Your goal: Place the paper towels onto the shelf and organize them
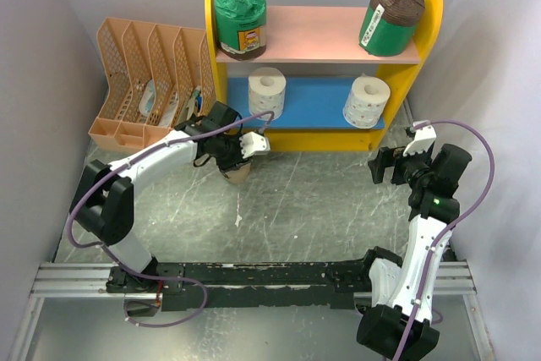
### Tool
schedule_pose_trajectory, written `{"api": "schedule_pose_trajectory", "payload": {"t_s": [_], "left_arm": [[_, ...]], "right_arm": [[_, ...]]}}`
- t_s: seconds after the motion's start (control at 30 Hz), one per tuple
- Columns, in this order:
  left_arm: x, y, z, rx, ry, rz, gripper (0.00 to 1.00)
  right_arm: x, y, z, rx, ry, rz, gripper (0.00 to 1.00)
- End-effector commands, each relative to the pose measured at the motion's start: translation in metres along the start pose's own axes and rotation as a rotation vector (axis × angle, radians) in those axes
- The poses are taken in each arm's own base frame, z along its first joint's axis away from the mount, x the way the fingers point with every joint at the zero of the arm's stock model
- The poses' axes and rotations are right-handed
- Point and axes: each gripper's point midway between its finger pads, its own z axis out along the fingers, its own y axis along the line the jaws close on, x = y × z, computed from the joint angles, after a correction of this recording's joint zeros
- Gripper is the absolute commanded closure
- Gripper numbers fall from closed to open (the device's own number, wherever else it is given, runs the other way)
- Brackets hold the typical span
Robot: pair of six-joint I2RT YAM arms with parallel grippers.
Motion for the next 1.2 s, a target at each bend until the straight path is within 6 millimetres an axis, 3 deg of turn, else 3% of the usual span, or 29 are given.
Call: {"api": "schedule_pose_trajectory", "payload": {"t_s": [0.0, 0.07, 0.1, 0.73, 1.17], "left_arm": [[0.006, -0.023, 0.008, 0.118, 0.036, -0.009, 0.57], [0.009, -0.028, 0.012, 0.135, 0.06, -0.004, 0.85], [0.009, -0.029, 0.013, 0.134, 0.065, 0.0, 0.92], [-0.078, 0.008, -0.016, 0.064, -0.065, 0.122, 0.93], [-0.103, -0.009, 0.02, 0.172, -0.1, 0.12, 0.93]], "right_arm": [[-0.001, -0.001, 0.0, 0.001, -0.015, -0.008, 0.0], [-0.002, -0.001, 0.001, 0.0, -0.015, -0.008, 0.0], [-0.002, -0.001, 0.001, -0.001, -0.015, -0.009, 0.0], [-0.001, -0.003, 0.001, 0.001, -0.011, -0.008, 0.0], [-0.002, -0.002, 0.001, 0.002, -0.013, -0.012, 0.0]]}}
